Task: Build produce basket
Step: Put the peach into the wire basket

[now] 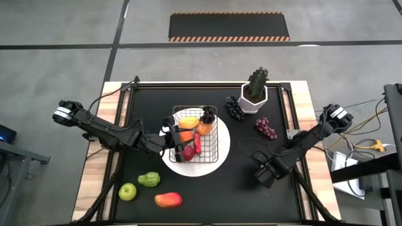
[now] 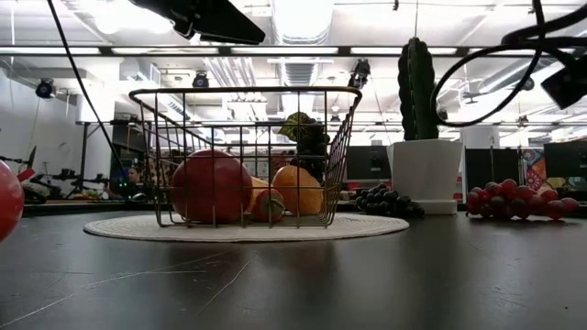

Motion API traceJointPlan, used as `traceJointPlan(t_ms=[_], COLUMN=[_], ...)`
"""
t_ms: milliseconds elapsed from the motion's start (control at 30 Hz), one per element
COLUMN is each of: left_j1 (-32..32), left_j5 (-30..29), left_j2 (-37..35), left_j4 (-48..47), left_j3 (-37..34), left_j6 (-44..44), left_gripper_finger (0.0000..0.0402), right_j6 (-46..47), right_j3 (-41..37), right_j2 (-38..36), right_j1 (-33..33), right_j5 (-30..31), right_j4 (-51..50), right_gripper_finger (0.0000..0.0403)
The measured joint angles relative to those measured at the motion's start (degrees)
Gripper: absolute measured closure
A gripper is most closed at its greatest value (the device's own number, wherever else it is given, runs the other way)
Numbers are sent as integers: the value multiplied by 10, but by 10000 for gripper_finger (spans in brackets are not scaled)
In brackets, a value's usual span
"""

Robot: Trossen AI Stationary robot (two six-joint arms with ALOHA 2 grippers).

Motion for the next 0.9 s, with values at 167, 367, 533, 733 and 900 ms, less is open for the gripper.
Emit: traceJointPlan(t_ms=[167, 367, 533, 733, 900], left_j1=[0, 0, 0, 0, 0], left_j5=[0, 0, 0, 0, 0], left_j2=[0, 0, 0, 0, 0], left_j4=[0, 0, 0, 8, 11], left_j3=[-1, -2, -2, -2, 1], left_j6=[0, 0, 0, -1, -1], left_gripper_finger=[244, 244, 244, 244, 244], right_j6=[-8, -9, -14, -78, -193], right_j3=[-16, -27, -27, -29, -29], right_j2=[0, -2, -2, -28, -84], right_j1=[0, 0, 0, 0, 0], right_j5=[27, 58, 79, 137, 257], right_j4=[35, 53, 57, 78, 162], right_gripper_finger=[35, 64, 106, 109, 105])
